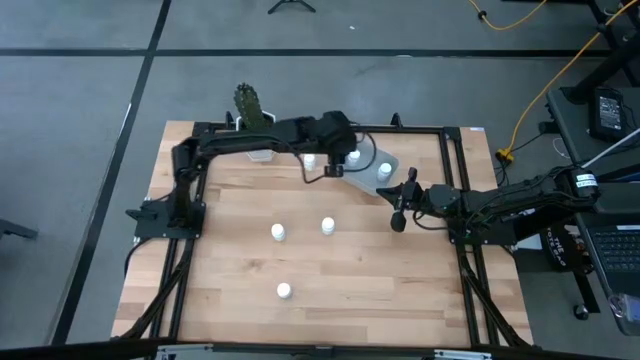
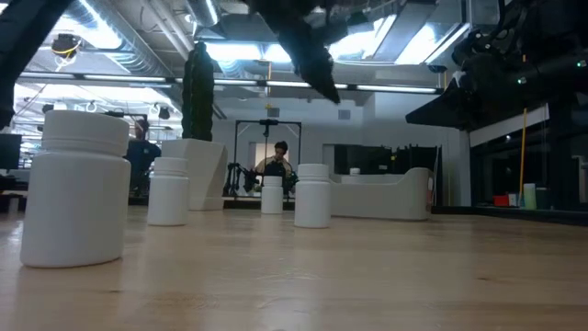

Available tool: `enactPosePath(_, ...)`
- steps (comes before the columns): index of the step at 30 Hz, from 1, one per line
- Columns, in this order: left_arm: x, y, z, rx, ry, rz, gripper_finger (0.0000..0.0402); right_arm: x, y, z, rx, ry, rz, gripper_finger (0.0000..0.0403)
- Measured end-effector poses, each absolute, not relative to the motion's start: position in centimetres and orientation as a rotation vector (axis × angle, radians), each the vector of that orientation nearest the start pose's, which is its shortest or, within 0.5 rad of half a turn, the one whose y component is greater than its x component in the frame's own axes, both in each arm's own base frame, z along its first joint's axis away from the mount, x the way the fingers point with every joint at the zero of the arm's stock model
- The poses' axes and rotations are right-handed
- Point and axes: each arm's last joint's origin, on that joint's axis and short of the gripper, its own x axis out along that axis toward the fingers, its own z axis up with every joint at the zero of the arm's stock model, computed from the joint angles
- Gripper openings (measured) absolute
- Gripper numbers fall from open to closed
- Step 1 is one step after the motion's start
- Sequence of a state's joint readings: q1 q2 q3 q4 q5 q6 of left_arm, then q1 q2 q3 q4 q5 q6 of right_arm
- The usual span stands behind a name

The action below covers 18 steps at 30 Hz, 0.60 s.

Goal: Pick and place pill bottles into a basket
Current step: Put the white pill bottle into the gray bin

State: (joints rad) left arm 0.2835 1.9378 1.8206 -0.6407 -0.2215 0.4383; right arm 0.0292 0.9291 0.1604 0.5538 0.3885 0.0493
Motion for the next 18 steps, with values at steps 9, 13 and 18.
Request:
enactPosePath(9, 35.2, 13.0, 32.3, 0.177, 0.889, 0.289, 0.0123, 17.2, -0.6, 16.6, -0.001, 0.22, -0.362, 0.0017)
enactPosePath(13, 32.5, 12.7, 30.4, 0.133, 0.889, 0.303, 0.0093, 17.2, -0.6, 16.6, -0.002, 0.22, -0.362, 0.0016)
enactPosePath(18, 29.5, 12.5, 27.3, 0.112, 0.799, 0.296, 0.0061, 17.2, -0.6, 16.6, -0.005, 0.22, -0.362, 0.0016)
